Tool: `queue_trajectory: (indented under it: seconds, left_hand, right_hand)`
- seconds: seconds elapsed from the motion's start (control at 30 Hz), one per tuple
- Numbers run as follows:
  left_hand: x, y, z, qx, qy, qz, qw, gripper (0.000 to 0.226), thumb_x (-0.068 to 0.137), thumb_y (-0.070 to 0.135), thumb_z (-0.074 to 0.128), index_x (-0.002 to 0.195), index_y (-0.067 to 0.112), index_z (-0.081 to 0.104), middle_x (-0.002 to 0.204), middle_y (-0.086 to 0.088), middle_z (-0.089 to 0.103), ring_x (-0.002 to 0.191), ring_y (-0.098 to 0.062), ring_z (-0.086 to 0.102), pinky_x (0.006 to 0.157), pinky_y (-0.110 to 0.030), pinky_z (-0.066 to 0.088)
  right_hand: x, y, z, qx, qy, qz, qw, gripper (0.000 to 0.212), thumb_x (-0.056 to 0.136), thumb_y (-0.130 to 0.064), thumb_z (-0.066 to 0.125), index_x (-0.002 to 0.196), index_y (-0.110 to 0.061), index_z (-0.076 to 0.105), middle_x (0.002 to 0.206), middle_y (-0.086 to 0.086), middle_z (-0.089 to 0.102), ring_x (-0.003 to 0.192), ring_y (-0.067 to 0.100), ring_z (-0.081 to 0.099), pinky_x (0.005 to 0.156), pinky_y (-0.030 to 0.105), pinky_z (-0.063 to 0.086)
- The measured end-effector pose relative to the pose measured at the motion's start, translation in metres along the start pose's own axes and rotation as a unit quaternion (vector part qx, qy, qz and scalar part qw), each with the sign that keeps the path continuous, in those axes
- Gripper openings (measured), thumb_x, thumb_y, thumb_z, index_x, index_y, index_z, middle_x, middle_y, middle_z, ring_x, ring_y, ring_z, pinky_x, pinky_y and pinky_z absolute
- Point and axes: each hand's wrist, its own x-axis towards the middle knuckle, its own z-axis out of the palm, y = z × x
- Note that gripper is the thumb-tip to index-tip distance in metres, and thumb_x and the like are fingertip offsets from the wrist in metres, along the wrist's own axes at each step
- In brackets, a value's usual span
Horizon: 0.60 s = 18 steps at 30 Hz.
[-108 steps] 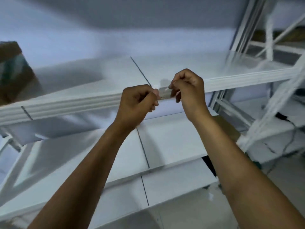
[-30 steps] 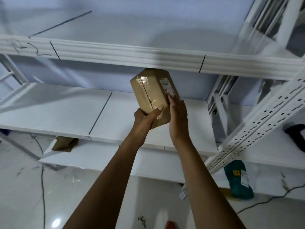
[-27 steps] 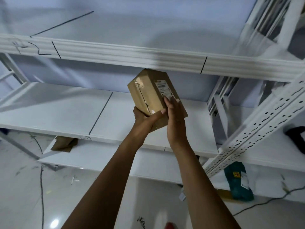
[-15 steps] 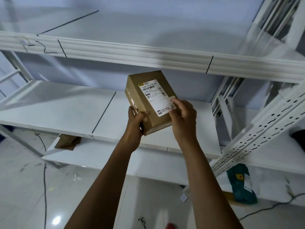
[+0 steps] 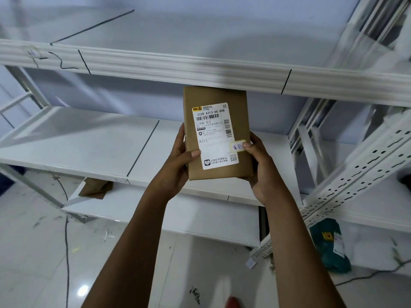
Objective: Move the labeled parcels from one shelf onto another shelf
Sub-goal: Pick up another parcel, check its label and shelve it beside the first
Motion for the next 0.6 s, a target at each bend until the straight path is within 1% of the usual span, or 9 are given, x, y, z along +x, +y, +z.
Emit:
queue_trajectory:
  seconds: [0.07,0.13,0.27,0.37,0.5,0.6]
  left_hand:
    - [-0.0008,0.0003,0.0009,0.005,0.007,0.006,1.000,0.103,0.085,0.017,0.071,0.172,0.032,0.019,0.169,-0.011,0.046,0.152,-0.041,0.049,0.121,-0.070,0.037]
    - [-0.0018,0.0001,0.0020,0.011,0.007,0.013,1.000,0.103,0.084,0.016,0.070,0.172,0.030,0.019,0.169,-0.012,0.046,0.152,-0.042,0.048,0.121,-0.068,0.039]
    - [-0.0037,-0.0006,0.0009,0.009,0.027,0.007,1.000,0.108,0.077,0.018,0.073,0.171,0.028,0.021,0.167,-0.014,0.048,0.150,-0.043,0.050,0.116,-0.065,0.045]
    - [-0.0035,0.0000,0.0007,0.019,0.024,0.011,0.999,0.109,0.077,0.018,0.073,0.172,0.029,0.021,0.167,-0.013,0.048,0.149,-0.043,0.051,0.116,-0.067,0.045]
    - [-0.0072,0.0016,0.0017,0.019,0.031,0.009,0.999,0.108,0.077,0.016,0.073,0.172,0.028,0.021,0.167,-0.014,0.047,0.150,-0.043,0.050,0.117,-0.066,0.044]
    - [-0.0097,0.0026,0.0038,0.024,0.028,0.013,0.999,0.108,0.077,0.016,0.073,0.172,0.027,0.021,0.167,-0.015,0.047,0.150,-0.044,0.050,0.116,-0.065,0.045]
  right_hand:
    - [0.0011,0.0018,-0.0019,0.007,-0.004,0.000,1.000,0.042,0.095,-0.035,0.057,0.136,-0.043,0.058,0.131,-0.005,0.073,0.129,0.026,0.064,0.096,0.051,0.056]
    - [0.0005,0.0027,-0.0032,0.010,-0.009,-0.001,1.000,0.047,0.091,-0.036,0.058,0.139,-0.042,0.057,0.131,-0.006,0.073,0.128,0.025,0.065,0.100,0.053,0.055]
    - [-0.0002,0.0064,-0.0037,0.023,-0.019,-0.010,0.999,0.036,0.101,-0.031,0.054,0.136,-0.042,0.057,0.129,-0.007,0.074,0.129,0.025,0.065,0.107,0.057,0.052]
    - [-0.0012,0.0070,-0.0022,0.032,-0.021,-0.004,0.999,0.031,0.104,-0.035,0.050,0.133,-0.043,0.058,0.132,-0.006,0.073,0.132,0.026,0.062,0.109,0.060,0.049]
    - [-0.0028,0.0065,-0.0002,0.036,-0.013,-0.007,0.999,0.027,0.105,-0.037,0.048,0.127,-0.045,0.062,0.134,-0.005,0.071,0.135,0.028,0.059,0.110,0.057,0.049]
    - [-0.0064,0.0075,0.0013,0.031,-0.014,-0.009,0.999,0.027,0.105,-0.038,0.047,0.126,-0.046,0.063,0.135,-0.004,0.070,0.135,0.029,0.058,0.110,0.057,0.049]
